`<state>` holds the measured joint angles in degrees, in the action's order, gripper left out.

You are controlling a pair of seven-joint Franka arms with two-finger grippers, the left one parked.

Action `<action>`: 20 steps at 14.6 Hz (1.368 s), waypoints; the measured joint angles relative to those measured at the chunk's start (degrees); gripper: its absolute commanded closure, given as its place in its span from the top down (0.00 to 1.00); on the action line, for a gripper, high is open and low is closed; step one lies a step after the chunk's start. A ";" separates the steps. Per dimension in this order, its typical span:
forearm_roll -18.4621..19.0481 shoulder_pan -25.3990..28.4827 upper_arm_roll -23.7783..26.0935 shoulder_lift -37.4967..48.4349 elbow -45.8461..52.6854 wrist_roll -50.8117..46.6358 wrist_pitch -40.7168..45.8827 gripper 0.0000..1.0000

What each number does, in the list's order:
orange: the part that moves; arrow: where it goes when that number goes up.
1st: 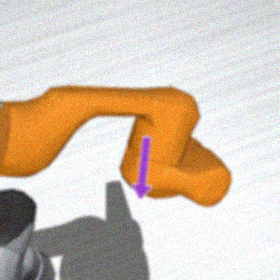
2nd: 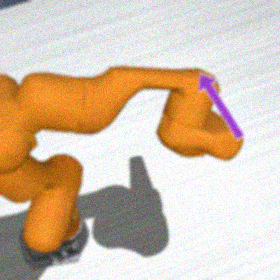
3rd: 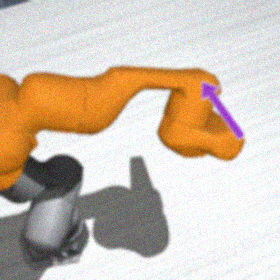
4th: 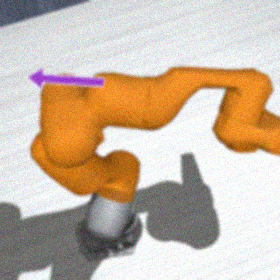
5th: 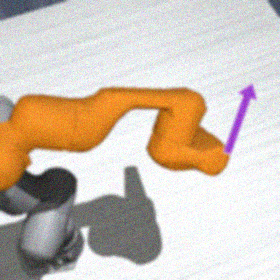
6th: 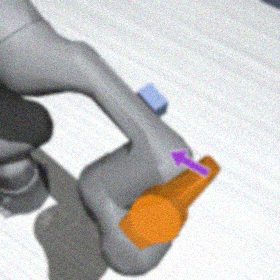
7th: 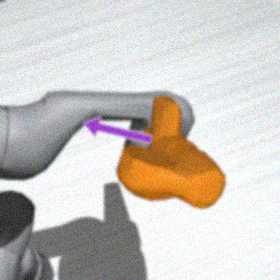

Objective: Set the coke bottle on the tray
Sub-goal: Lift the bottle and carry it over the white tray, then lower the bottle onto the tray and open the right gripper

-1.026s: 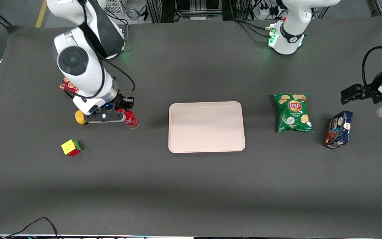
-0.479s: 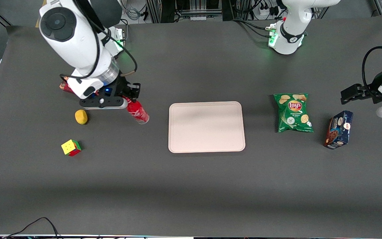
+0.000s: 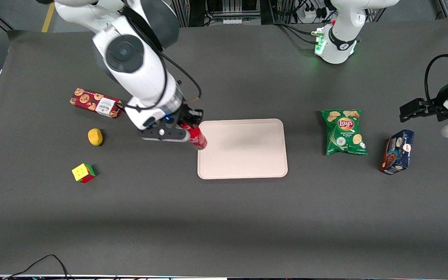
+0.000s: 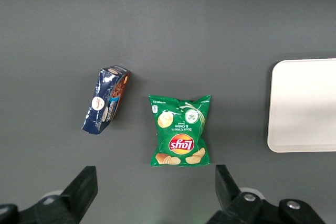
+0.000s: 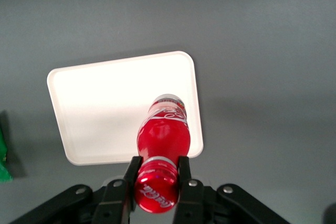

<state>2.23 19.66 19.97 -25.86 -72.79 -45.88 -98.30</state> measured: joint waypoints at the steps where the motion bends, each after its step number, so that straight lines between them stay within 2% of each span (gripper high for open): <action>1: 1.38 0.94 0.00 -2.76 1.92 -1.32 -0.84 0.00; 4: 4.29 2.73 -0.01 -10.00 4.15 -3.41 -4.30 0.00; 7: 4.82 3.11 -0.04 -15.27 4.59 -4.01 -7.40 0.00; 14: 4.87 3.19 -0.06 -18.20 4.35 -5.27 -8.02 0.02; 17: 4.93 3.20 -0.06 -18.21 3.23 -5.51 -8.23 0.18; 18: 4.95 3.20 -0.06 -18.22 2.89 -5.62 -8.30 0.33; 19: 4.98 3.19 -0.07 -18.22 2.56 -5.82 -8.34 0.38; 20: 5.01 3.18 -0.10 -18.22 2.27 -5.94 -8.41 0.47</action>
<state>7.24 22.83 19.87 -44.09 -70.52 -51.82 -106.71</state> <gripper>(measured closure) 0.670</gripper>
